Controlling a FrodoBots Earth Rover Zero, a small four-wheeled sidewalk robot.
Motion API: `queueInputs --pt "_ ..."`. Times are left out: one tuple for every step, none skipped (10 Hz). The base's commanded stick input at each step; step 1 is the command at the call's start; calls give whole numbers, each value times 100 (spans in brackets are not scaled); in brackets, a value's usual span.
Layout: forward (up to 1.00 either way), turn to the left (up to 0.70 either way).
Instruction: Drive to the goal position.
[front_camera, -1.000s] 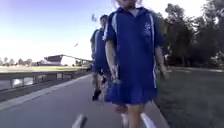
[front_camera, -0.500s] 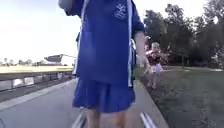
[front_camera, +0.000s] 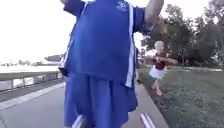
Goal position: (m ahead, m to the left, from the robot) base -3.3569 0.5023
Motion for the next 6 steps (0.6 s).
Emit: queueInputs --pt "0 0" --pt "0 0" --pt "0 0" --pt "0 0" --pt "0 0" --pt "0 0"
